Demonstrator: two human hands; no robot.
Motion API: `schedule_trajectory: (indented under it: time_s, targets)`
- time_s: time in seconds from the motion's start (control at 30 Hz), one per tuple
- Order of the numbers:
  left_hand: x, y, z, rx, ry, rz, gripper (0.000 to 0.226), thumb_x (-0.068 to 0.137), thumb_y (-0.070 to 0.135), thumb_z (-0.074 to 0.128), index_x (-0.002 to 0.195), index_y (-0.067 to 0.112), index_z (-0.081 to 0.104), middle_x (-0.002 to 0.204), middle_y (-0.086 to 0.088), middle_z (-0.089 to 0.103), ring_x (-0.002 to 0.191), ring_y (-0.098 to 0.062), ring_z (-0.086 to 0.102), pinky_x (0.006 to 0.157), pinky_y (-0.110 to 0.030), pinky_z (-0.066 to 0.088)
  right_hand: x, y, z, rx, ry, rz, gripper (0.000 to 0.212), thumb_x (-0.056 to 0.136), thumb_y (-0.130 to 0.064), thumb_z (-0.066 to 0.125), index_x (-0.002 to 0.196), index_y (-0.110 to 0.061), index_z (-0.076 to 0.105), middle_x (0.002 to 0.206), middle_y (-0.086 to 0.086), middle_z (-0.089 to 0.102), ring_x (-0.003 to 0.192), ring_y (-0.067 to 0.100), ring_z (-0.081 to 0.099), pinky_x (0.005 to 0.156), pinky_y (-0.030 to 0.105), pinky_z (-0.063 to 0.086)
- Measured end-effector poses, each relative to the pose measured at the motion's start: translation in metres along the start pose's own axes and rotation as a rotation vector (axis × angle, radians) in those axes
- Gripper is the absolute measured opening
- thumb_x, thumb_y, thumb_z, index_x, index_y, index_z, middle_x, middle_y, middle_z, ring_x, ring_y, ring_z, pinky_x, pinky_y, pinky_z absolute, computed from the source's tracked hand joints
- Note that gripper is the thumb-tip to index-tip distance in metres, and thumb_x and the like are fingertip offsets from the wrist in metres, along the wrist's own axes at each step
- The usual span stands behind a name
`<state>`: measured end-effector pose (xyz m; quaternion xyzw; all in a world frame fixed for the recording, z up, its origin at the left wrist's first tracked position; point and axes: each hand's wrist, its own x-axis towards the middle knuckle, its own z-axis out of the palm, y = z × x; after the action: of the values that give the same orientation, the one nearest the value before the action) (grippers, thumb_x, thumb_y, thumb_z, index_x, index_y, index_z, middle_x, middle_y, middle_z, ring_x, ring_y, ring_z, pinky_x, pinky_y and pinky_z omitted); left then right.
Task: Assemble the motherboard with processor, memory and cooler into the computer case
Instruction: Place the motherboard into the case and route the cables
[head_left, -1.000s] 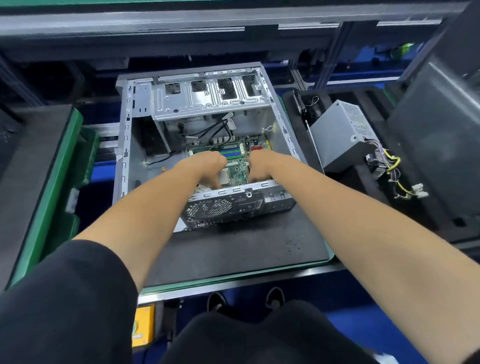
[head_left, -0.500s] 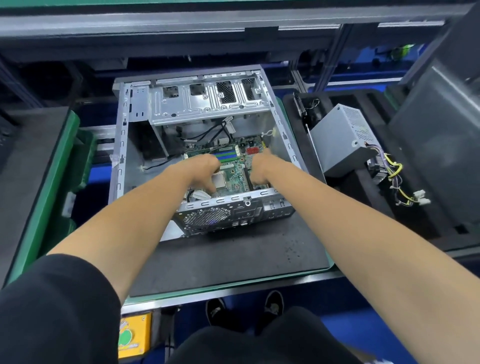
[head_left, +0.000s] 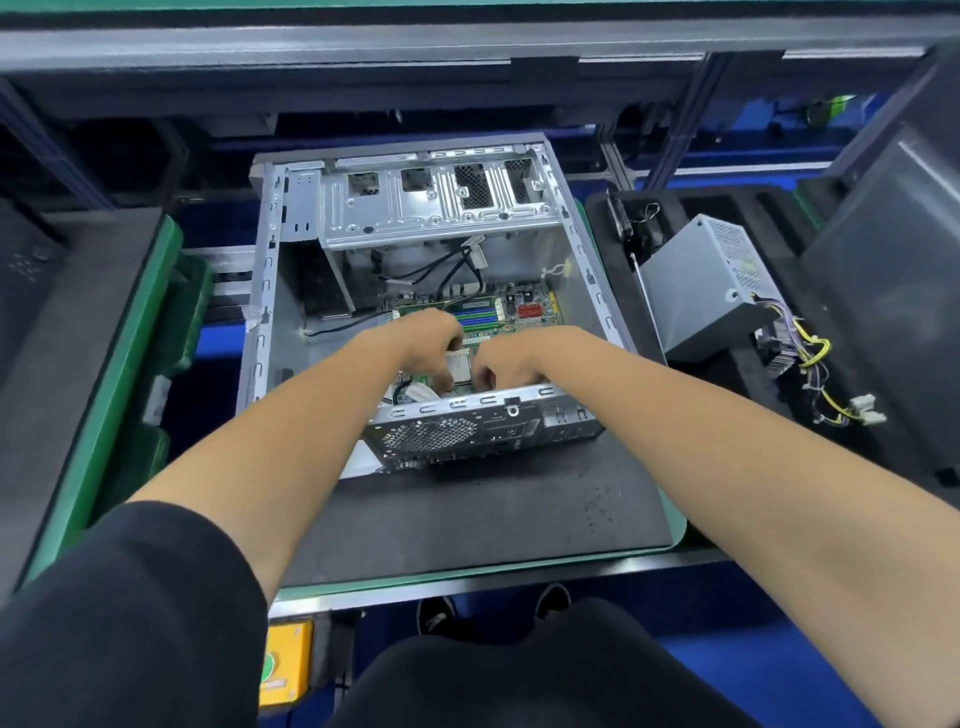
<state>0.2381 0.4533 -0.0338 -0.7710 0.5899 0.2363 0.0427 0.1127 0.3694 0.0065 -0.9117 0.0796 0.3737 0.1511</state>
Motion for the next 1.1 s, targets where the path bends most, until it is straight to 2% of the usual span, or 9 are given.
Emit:
schedule_trajectory:
  time_s: [0.13, 0.27, 0.37, 0.43, 0.63, 0.73, 0.93, 1.0, 1.1]
  targets:
    - [-0.004, 0.002, 0.002, 0.002, -0.005, -0.007, 0.05, 0.068, 0.03, 0.082, 0.105, 0.01, 0.055, 0.103, -0.006, 0.055, 0.092, -0.026, 0.054, 0.082, -0.041, 0.05, -0.005, -0.003, 0.001, 0.002, -0.098, -0.041, 0.026, 0.093, -0.008, 0.053, 0.116, -0.008, 0.065, 0.097, 0.0, 0.058, 0.076, 0.016, 0.049, 0.06, 0.024, 0.038]
    - [-0.011, 0.004, -0.002, -0.049, -0.016, 0.021, 0.049, 0.072, 0.027, 0.08, 0.109, 0.011, 0.051, 0.104, -0.002, 0.049, 0.093, -0.022, 0.051, 0.08, -0.034, 0.046, -0.008, -0.001, 0.003, 0.027, -0.144, -0.046, 0.025, 0.094, -0.012, 0.058, 0.118, -0.006, 0.062, 0.101, 0.002, 0.057, 0.086, 0.019, 0.049, 0.074, 0.027, 0.037]
    - [-0.017, 0.009, -0.008, -0.158, -0.038, 0.048, 0.038, 0.076, 0.024, 0.077, 0.101, 0.016, 0.049, 0.095, 0.003, 0.048, 0.085, -0.017, 0.049, 0.072, -0.027, 0.04, -0.009, 0.002, 0.004, 0.033, -0.135, -0.042, 0.003, 0.093, -0.013, 0.06, 0.091, -0.012, 0.063, 0.083, -0.004, 0.056, 0.072, 0.013, 0.048, 0.069, 0.027, 0.039]
    - [-0.02, 0.013, -0.011, -0.21, -0.133, 0.051, 0.021, 0.082, 0.02, 0.071, 0.093, 0.016, 0.054, 0.087, 0.005, 0.054, 0.082, -0.016, 0.052, 0.068, -0.025, 0.041, -0.008, 0.001, 0.005, 0.017, -0.117, -0.023, 0.022, 0.094, -0.011, 0.057, 0.073, -0.017, 0.054, 0.072, -0.006, 0.048, 0.061, 0.01, 0.041, 0.057, 0.023, 0.034]
    - [-0.03, 0.03, -0.005, -0.121, -0.474, 0.045, 0.018, 0.092, 0.015, 0.057, 0.109, 0.015, 0.062, 0.09, 0.006, 0.06, 0.078, -0.013, 0.054, 0.07, -0.024, 0.041, -0.003, -0.004, 0.006, -0.036, -0.101, 0.033, 0.01, 0.097, -0.013, 0.054, 0.087, -0.012, 0.056, 0.069, -0.007, 0.047, 0.059, 0.01, 0.04, 0.055, 0.022, 0.036]
    - [-0.032, 0.033, -0.004, -0.071, -0.463, 0.032, 0.024, 0.093, 0.012, 0.054, 0.116, 0.009, 0.063, 0.097, 0.0, 0.06, 0.08, -0.018, 0.053, 0.071, -0.026, 0.042, 0.001, -0.003, 0.007, -0.029, -0.081, 0.084, 0.032, 0.097, -0.01, 0.051, 0.066, -0.015, 0.046, 0.068, -0.006, 0.043, 0.057, 0.01, 0.037, 0.052, 0.02, 0.032]
    - [-0.03, 0.035, 0.001, -0.031, -0.406, 0.039, 0.018, 0.092, 0.002, 0.048, 0.095, 0.008, 0.065, 0.074, 0.002, 0.056, 0.065, -0.018, 0.047, 0.062, -0.027, 0.04, 0.007, 0.002, 0.011, -0.018, -0.063, 0.149, 0.038, 0.1, -0.013, 0.048, 0.064, -0.016, 0.036, 0.071, -0.005, 0.038, 0.059, 0.008, 0.035, 0.052, 0.019, 0.03]
    - [-0.029, 0.035, 0.001, -0.011, -0.384, 0.035, 0.019, 0.09, 0.001, 0.047, 0.083, 0.012, 0.06, 0.066, 0.003, 0.05, 0.058, -0.016, 0.041, 0.059, -0.027, 0.037, 0.007, 0.003, 0.01, -0.034, -0.102, 0.144, 0.031, 0.099, -0.016, 0.051, 0.07, -0.011, 0.045, 0.076, -0.004, 0.043, 0.064, 0.01, 0.041, 0.056, 0.02, 0.036]
    - [-0.028, 0.036, 0.001, 0.013, -0.378, 0.047, 0.022, 0.089, -0.001, 0.047, 0.072, 0.011, 0.054, 0.062, 0.002, 0.044, 0.055, -0.017, 0.035, 0.056, -0.027, 0.032, 0.001, 0.003, 0.008, -0.011, -0.153, 0.116, 0.029, 0.097, -0.02, 0.056, 0.115, 0.003, 0.059, 0.1, 0.002, 0.047, 0.088, 0.019, 0.047, 0.077, 0.029, 0.039]
